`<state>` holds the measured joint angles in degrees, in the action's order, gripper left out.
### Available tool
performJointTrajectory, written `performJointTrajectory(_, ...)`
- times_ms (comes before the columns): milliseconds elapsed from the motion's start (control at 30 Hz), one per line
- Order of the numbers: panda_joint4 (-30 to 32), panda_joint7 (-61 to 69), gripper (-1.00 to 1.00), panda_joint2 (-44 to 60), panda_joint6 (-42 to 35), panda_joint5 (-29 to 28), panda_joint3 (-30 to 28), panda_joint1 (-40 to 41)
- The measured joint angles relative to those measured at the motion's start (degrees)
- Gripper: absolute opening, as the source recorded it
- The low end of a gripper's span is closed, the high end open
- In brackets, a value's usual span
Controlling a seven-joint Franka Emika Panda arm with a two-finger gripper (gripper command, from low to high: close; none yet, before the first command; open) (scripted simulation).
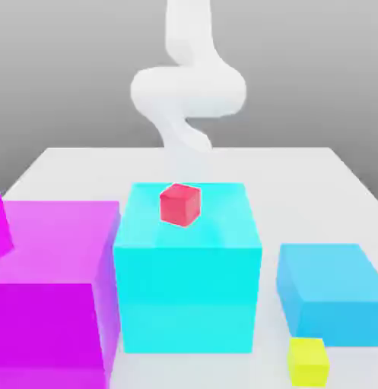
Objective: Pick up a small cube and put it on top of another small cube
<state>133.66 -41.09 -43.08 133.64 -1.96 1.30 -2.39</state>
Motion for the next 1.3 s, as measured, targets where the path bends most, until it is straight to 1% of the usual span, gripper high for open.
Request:
performJointTrajectory(167, 3.8, 9.9, 0.0, 5.9, 3.7, -3.7, 2.0, -4.9)
performJointTrajectory(233, 4.8, 13.8, 0.0, 8.0, 4.4, -4.4, 2.3, -7.0)
performJointTrajectory(433, 7.0, 26.2, 0.0, 14.2, 5.6, -4.5, 2.4, -13.4)
performJointTrajectory(600, 8.8, 37.3, 0.0, 19.3, 6.6, -3.5, 1.9, -18.8)
performJointTrajectory(867, 11.8, 56.9, 0.0, 27.0, 8.6, 0.8, 1.0, -27.4)
performJointTrajectory(1033, 15.4, 70.7, 0.0, 32.5, 10.6, 3.9, 1.5, -32.8)
performJointTrajectory(1167, 18.6, 82.8, 0.0, 36.6, 12.3, 7.5, 3.1, -36.7)
performJointTrajectory(1300, 21.7, 95.8, 0.0, 40.3, 13.8, 12.4, 5.2, -41.6)
